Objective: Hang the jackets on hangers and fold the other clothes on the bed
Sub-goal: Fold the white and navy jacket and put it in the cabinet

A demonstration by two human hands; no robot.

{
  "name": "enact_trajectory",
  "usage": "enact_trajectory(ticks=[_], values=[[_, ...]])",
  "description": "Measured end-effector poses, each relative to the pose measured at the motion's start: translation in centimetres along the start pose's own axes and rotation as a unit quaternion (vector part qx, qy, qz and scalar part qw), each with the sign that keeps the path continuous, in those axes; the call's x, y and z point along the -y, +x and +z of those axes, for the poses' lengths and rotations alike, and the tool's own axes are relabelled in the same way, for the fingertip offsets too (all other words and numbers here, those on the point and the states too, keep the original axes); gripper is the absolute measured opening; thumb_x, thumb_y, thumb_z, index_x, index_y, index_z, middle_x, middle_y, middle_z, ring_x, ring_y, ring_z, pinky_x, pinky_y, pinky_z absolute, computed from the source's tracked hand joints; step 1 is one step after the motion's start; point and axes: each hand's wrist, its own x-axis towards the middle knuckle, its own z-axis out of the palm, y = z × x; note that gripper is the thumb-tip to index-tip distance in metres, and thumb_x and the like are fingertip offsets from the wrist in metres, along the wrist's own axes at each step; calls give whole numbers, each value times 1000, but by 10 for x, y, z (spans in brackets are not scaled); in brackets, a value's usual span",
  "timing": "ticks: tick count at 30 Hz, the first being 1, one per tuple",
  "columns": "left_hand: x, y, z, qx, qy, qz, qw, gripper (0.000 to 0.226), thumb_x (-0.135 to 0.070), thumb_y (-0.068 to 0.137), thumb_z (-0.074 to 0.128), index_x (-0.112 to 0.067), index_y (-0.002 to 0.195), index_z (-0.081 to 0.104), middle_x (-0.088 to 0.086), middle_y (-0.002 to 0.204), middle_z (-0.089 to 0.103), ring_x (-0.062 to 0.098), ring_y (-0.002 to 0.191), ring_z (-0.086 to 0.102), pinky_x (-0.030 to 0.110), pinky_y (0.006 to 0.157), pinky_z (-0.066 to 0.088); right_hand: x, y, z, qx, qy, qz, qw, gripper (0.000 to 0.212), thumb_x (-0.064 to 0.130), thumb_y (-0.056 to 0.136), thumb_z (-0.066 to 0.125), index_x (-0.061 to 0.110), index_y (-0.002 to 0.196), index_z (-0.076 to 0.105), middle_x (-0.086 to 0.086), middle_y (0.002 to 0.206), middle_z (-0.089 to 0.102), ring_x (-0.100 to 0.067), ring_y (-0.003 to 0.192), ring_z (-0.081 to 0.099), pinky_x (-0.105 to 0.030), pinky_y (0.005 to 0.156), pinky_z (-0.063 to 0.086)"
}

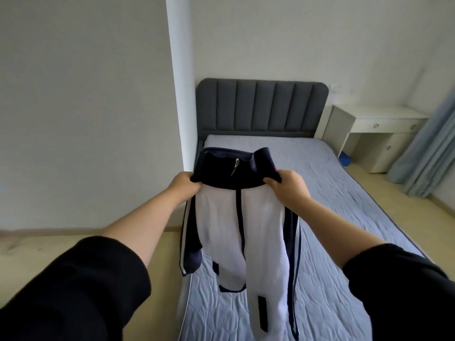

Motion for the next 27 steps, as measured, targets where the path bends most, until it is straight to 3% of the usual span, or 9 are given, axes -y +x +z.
enact_trajectory(ticks=[3,8,11,13,16,19,22,25,27], values=[[15,3,3,38,20,6,999,6,-15,89,61,-14,83,63,1,82,62,17,81,57,25,67,41,-15,-1,6,17,-38,17,999,22,33,93,57,21,76,52,-4,72,57,-28,73,57,-33,62,41],[27,-2,27,-24,26,20,999,41,-34,90,61,-13,64,39,1,62,37,16,59,37,29,53,24,-33,-8,21,10,-69,43,997,22,30,93,55,14,108,58,-12,97,61,-33,84,56,-32,59,39],[43,0,30,133,19,-34,990,45,-49,78,72,-4,80,62,4,74,55,17,69,54,28,67,42,-42,-19,22,93,-102,73,988,19,23,91,57,6,99,57,-10,89,57,-31,82,57,-30,58,35],[55,-1,29,240,45,-73,967,73,-63,59,78,-3,99,67,7,93,67,22,89,63,34,86,48,-48,-28,24,203,-105,83,970,21,19,89,59,0,96,63,-9,84,55,-25,81,55,-24,55,36],[77,-1,38,323,93,-130,933,91,-78,37,77,-19,106,68,6,113,67,25,107,62,48,98,47,-54,-39,31,269,-106,121,950,22,20,88,61,0,95,67,-7,82,56,-21,78,53,-22,55,37],[80,-8,46,367,31,-188,910,57,-58,66,77,-18,105,67,8,111,68,26,107,62,49,101,44,-60,-41,36,287,-135,160,935,27,25,87,63,1,98,67,-7,87,58,-22,80,54,-26,67,39],[84,-7,58,376,-29,-208,903,28,-39,90,62,-13,101,65,8,100,69,25,96,65,42,98,48,-64,-36,38,274,-167,195,927,27,29,86,64,2,89,60,-9,86,56,-25,78,53,-28,65,38],[79,2,82,270,-29,-151,950,24,-36,94,57,-14,91,64,8,100,67,23,93,62,32,88,48,-70,-27,45,163,-164,218,948,21,26,86,59,6,82,54,-9,77,54,-28,73,54,-28,58,38],[79,10,104,186,93,-74,975,28,-36,97,50,-13,97,65,9,103,64,26,97,60,27,76,41,-75,-25,56,113,-194,218,950,16,23,89,53,8,85,52,-8,79,54,-29,74,55,-29,58,38]])
